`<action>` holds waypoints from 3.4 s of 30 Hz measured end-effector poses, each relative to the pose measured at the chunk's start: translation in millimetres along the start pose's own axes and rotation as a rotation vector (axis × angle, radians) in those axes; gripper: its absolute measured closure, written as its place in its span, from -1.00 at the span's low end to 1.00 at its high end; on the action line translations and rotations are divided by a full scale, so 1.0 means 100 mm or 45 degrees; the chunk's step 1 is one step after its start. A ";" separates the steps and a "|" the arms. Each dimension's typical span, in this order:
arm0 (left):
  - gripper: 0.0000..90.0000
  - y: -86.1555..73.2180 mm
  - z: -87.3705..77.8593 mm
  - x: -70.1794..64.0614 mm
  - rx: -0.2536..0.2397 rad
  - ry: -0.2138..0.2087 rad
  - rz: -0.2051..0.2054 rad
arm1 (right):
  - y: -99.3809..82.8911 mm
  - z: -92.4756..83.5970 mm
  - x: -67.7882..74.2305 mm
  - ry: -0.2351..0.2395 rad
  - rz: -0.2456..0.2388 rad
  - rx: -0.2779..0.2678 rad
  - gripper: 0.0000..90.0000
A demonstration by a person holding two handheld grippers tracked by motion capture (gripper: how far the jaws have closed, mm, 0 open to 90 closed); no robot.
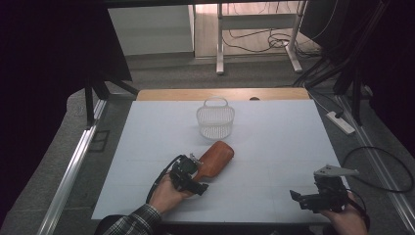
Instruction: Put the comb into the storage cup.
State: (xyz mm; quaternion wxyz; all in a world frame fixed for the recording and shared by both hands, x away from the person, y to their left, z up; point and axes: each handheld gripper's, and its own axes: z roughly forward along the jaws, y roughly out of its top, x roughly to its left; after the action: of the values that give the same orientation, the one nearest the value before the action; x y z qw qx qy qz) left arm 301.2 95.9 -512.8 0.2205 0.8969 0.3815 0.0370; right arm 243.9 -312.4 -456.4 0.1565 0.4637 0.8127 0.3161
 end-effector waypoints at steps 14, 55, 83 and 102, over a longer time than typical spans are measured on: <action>0.41 0.00 -0.02 0.04 -0.006 -0.031 -0.052 | 0.00 0.00 0.00 0.003 -0.001 0.007 -1.00; 0.58 0.01 -0.25 0.08 -0.205 -0.205 -0.013 | 0.00 -0.02 0.02 0.013 -0.032 -0.020 -1.00; 0.58 -0.04 -0.59 0.09 -0.477 -0.212 0.047 | 0.05 -0.05 0.05 0.078 -0.069 -0.136 -1.00; 0.58 -0.03 -0.65 0.09 -0.554 -0.220 0.058 | 0.38 -0.01 0.18 0.234 -0.131 -0.253 -1.00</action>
State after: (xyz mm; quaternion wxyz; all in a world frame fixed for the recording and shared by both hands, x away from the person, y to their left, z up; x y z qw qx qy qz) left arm 290.5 127.6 -456.6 0.4395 0.8366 0.3237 0.0463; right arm 258.9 -283.8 -430.2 0.1424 0.3728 0.8110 0.4278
